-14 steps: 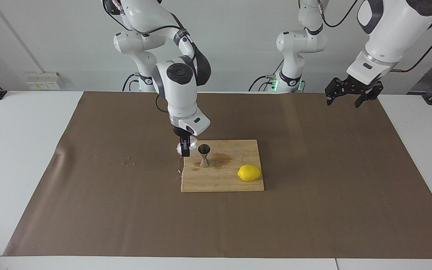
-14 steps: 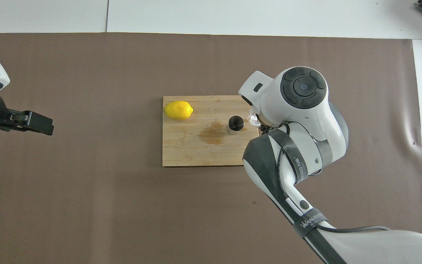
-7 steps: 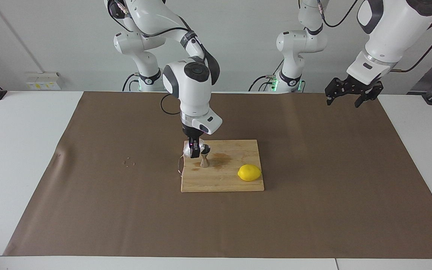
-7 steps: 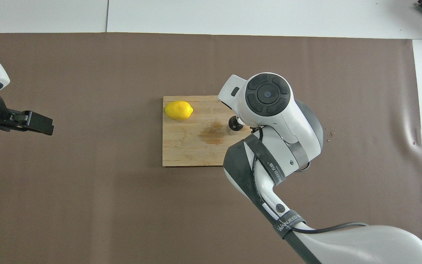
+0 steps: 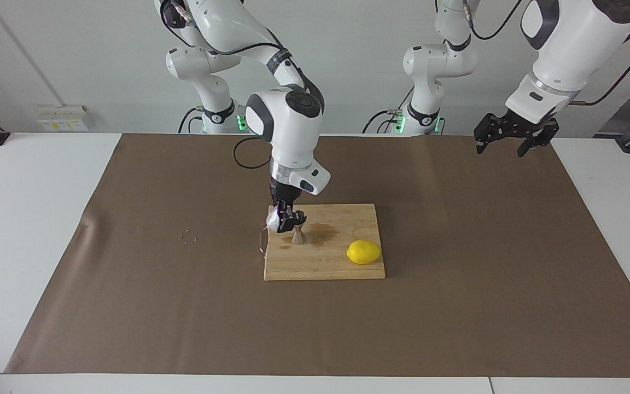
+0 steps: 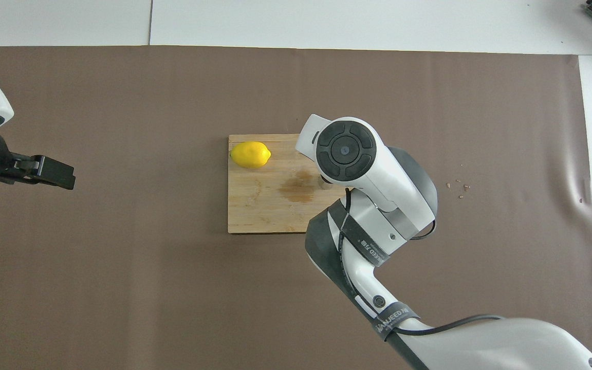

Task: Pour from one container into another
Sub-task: 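Tilt the white cup over the metal cup with the right gripper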

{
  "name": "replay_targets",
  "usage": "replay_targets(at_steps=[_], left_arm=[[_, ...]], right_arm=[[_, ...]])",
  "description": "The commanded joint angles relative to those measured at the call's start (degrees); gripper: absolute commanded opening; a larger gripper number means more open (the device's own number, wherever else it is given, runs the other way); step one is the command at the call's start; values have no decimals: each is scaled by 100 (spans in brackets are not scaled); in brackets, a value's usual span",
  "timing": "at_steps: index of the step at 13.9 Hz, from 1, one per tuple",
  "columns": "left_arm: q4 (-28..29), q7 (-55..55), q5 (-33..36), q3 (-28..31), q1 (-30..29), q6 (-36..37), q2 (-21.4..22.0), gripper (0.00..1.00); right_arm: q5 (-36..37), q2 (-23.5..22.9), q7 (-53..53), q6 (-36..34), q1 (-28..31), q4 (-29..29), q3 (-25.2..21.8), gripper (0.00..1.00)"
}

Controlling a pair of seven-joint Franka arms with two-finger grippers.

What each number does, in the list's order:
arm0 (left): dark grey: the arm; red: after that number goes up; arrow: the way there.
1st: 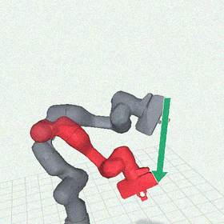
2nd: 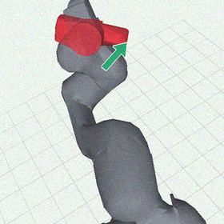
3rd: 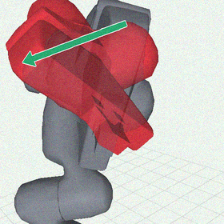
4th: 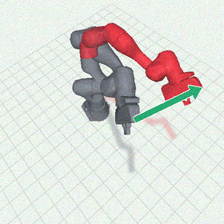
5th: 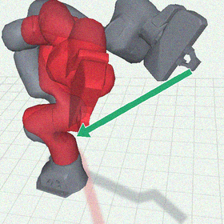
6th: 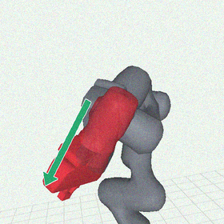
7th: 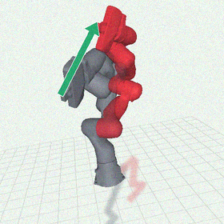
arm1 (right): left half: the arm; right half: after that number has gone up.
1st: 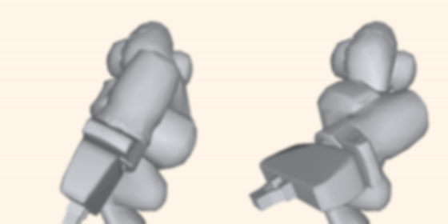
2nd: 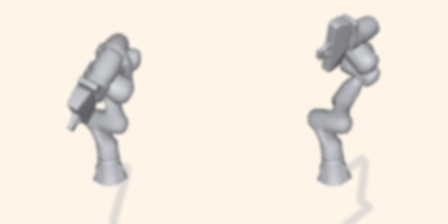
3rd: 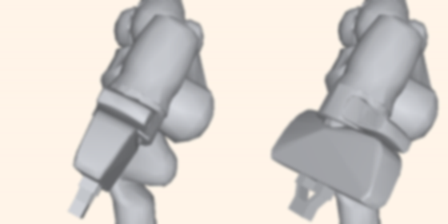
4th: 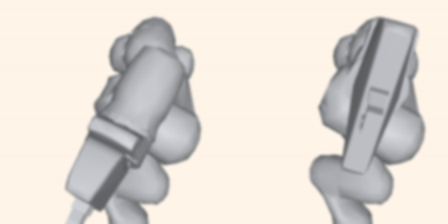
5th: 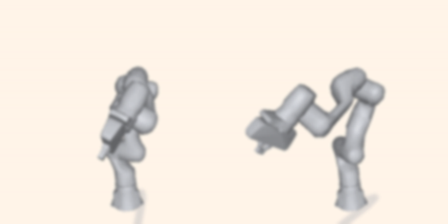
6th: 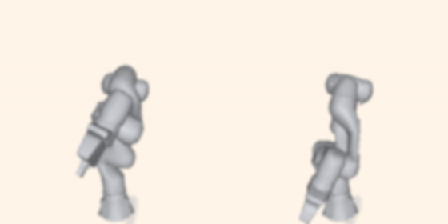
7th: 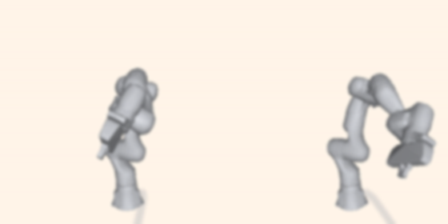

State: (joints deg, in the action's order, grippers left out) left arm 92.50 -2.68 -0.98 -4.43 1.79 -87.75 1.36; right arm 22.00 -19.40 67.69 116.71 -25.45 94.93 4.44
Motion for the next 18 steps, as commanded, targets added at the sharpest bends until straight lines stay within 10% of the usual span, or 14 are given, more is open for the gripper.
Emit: replay_targets(at_steps=[1, 18], left_arm=[[207, -66, -78, 30, -12, -58, 180, 100], [207, -66, -78, 30, -12, -58, 189, 100]], right_arm=[[339, 59, -107, -87, -83, 61, 39, 6], [1491, 261, -388, 19, -259, 457, 48, 6]])
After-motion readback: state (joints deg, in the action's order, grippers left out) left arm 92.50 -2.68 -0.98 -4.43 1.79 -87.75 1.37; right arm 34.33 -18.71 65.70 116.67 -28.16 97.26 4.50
